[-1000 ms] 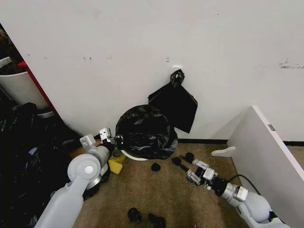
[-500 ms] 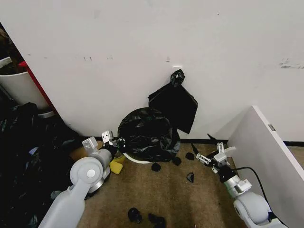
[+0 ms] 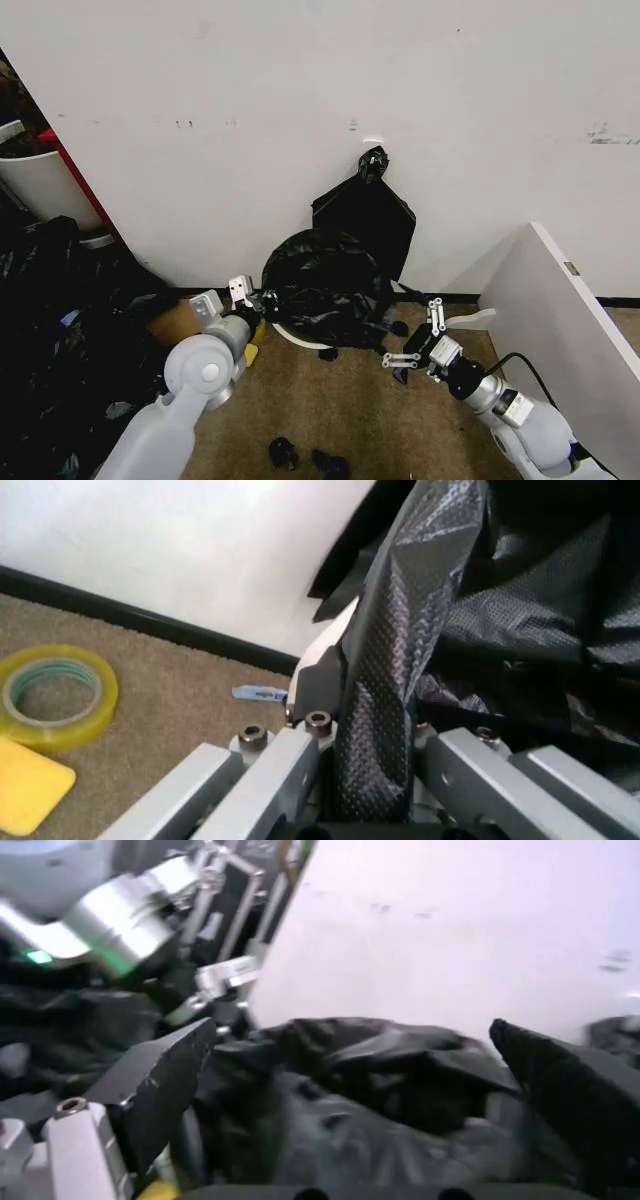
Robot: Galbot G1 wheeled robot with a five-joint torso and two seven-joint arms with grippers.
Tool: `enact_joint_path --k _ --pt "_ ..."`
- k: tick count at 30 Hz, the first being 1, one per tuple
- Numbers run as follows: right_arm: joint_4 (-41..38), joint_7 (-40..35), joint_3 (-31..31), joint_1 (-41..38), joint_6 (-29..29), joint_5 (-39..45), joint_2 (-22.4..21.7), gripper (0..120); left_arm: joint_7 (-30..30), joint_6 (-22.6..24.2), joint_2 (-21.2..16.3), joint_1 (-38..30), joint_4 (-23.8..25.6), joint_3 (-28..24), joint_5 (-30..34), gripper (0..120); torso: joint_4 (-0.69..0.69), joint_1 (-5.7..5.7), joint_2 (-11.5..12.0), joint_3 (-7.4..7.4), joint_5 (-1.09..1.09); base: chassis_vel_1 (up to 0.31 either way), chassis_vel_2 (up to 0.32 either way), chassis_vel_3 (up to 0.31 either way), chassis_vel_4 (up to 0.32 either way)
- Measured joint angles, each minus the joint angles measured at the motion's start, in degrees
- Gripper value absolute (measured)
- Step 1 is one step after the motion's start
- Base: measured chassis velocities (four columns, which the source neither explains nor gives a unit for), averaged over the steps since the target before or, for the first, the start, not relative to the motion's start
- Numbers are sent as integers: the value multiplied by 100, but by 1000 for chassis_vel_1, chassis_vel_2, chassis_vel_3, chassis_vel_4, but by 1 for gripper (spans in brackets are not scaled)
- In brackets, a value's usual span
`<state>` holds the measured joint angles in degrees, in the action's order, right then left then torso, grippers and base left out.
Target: Place the garbage bag over the trash bin.
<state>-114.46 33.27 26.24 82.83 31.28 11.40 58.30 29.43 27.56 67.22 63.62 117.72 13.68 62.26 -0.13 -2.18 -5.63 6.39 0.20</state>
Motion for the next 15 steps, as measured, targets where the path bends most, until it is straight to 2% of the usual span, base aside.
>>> enact_joint_path --k 2,5,6,13,15 --pt "15 132 6 -7 -6 -233 -6 95 0 -4 10 -12 -1 -5 -7 1 0 0 0 0 0 0 0 0 0" --pt "64 325 97 -28 8 -720 4 84 -1 -9 15 -28 6 10 -6 1 0 0 0 0 0 0 0 0 0" --pt "64 325 97 -28 8 -720 4 84 -1 -9 15 -28 6 10 -6 1 0 0 0 0 0 0 0 0 0" --pt "82 489 114 -50 -12 -872 -19 54 -2 -19 17 -69 -3 23 -4 1 0 0 0 0 0 0 0 0 0" --pt "81 509 114 -51 -12 -926 -19 51 -2 -20 20 -87 -9 20 -5 1 0 0 0 0 0 0 0 0 0"
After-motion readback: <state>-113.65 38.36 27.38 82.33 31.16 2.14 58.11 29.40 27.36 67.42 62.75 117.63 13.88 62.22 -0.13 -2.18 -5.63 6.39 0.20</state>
